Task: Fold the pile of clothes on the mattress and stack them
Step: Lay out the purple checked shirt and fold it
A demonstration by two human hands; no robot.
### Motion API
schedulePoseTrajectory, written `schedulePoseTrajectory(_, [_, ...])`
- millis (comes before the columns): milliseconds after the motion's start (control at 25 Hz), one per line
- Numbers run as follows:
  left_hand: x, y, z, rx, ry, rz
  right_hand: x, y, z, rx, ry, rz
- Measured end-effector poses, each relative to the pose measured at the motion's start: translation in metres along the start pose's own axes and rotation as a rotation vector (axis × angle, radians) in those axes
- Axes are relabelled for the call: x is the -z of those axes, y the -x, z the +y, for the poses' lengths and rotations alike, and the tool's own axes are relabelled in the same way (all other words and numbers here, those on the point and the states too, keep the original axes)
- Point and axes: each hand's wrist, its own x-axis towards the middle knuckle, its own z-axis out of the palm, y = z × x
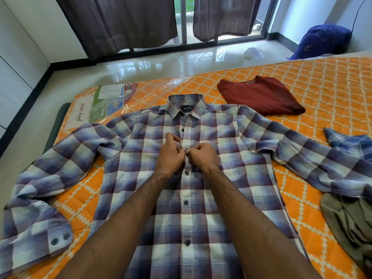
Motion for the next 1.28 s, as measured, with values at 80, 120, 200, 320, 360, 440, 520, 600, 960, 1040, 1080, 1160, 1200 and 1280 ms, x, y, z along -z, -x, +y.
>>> schedulePoseTrajectory(80, [0.010,-0.006,0.004,0.145,0.079,-0.112,0.007,-0.001,-0.003,-0.008,-0.013,-0.053])
schedulePoseTrajectory(120, [0.016,-0.010,0.006,0.189,0.112,-0.165,0.015,-0.003,-0.006,-0.036,-0.077,-0.121])
schedulePoseTrajectory(200, [0.028,-0.021,0.006,0.144,0.099,-0.150,0.036,-0.007,-0.018,-0.083,-0.203,-0.275])
schedulePoseTrajectory(320, [0.031,-0.048,0.004,-0.020,0.045,0.035,0.051,-0.026,-0.048,0.131,-0.020,-0.131])
schedulePoseTrajectory(360, [0.027,-0.056,0.005,-0.049,0.027,0.029,0.047,-0.033,-0.057,0.196,0.051,-0.058])
schedulePoseTrajectory(440, [0.015,-0.068,0.007,-0.068,-0.043,-0.048,0.032,-0.045,-0.066,0.216,0.188,0.007])
schedulePoseTrajectory(520, [0.005,-0.074,0.003,-0.059,-0.080,-0.057,0.018,-0.051,-0.063,0.139,0.346,0.054])
schedulePoseTrajectory(600, [0.000,-0.077,-0.003,-0.040,-0.073,-0.016,0.012,-0.051,-0.059,0.124,0.470,0.121])
schedulePoseTrajectory(960, [-0.001,-0.091,0.001,0.193,0.129,0.010,0.019,-0.066,-0.054,0.066,0.165,0.173])
schedulePoseTrajectory(1040, [-0.001,-0.092,0.006,0.246,0.175,0.023,0.023,-0.067,-0.057,0.036,-0.074,0.147])
schedulePoseTrajectory(1080, [-0.001,-0.092,0.007,0.262,0.195,0.035,0.023,-0.066,-0.056,0.028,-0.130,0.135])
schedulePoseTrajectory(1160, [-0.002,-0.092,0.006,0.283,0.242,0.047,0.017,-0.062,-0.052,0.009,-0.209,0.125])
schedulePoseTrajectory(1200, [-0.003,-0.091,0.004,0.288,0.264,0.047,0.012,-0.062,-0.048,0.000,-0.239,0.128])
schedulePoseTrajectory(1280, [-0.004,-0.089,0.001,0.293,0.305,0.039,0.001,-0.062,-0.039,-0.011,-0.275,0.146])
